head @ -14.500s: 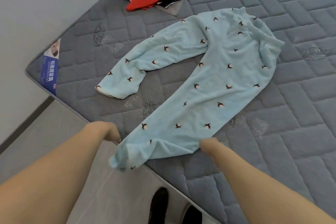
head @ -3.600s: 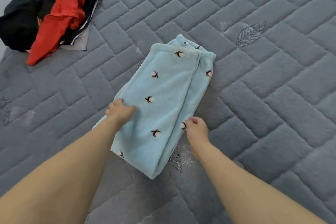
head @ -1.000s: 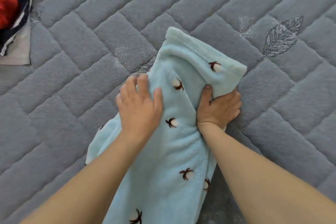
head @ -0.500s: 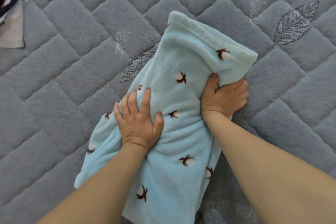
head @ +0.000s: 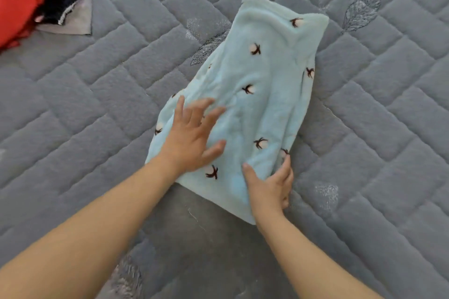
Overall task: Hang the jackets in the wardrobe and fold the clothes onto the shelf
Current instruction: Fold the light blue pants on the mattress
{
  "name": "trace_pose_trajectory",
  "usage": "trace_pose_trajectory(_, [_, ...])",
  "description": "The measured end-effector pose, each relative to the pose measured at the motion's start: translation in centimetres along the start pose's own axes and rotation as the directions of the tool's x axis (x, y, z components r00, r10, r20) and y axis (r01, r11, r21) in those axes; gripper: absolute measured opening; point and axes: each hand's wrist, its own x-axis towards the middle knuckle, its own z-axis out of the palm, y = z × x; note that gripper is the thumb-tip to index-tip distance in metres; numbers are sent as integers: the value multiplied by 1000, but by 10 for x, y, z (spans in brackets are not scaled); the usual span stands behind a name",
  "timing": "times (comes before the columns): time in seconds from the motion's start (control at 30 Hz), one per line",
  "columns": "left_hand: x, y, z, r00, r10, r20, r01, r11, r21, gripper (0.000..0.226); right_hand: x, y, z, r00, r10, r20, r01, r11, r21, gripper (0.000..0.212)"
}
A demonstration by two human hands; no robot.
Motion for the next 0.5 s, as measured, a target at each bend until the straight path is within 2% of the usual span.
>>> trace_pose_trajectory(0.07, [-72, -4, -6, 977, 191, 94, -199, 977, 78, 77, -19, 5, 2, 994, 103, 26, -105, 991, 80, 104])
trace_pose_trajectory(0.13, [-112, -19, -5, 953, 198, 230, -246, 947, 206, 89, -21, 4, 4, 987, 153, 52, -157, 985, 77, 96])
trace_pose_trajectory(0.2, [-110, -28, -4, 967, 78, 243, -155, 935, 318, 92, -18, 3, 4, 988, 136, 77, -135, 991, -20, 78])
trace_pose_trajectory(0.27, [-91, -27, -6, 984, -83, 159, 25, 941, 339, 80, -13, 3, -1, 993, 67, 96, -56, 991, -118, 59])
trace_pose_trajectory(0.3, [-82, -25, -7, 980, -139, 143, 86, 941, 326, 72, -12, 3, -5, 993, 25, 117, -13, 994, -105, 51])
trace_pose_trajectory(0.37, [-75, -13, -7, 955, -228, 191, 167, 942, 290, 59, -13, 2, -15, 983, -35, 182, 30, 999, 28, 41])
trace_pose_trajectory(0.43, [-80, 9, -13, 924, -291, 249, 228, 940, 253, 43, -19, 1, -32, 971, -50, 233, 42, 998, 39, 49])
trace_pose_trajectory(0.47, [-84, 22, -19, 908, -305, 288, 235, 938, 255, 34, -24, 2, -45, 958, -25, 284, 25, 1000, 3, 59])
trace_pose_trajectory(0.5, [-89, 37, -28, 870, -310, 384, 212, 937, 277, 30, -29, 4, -61, 930, 53, 365, -43, 998, -36, 63])
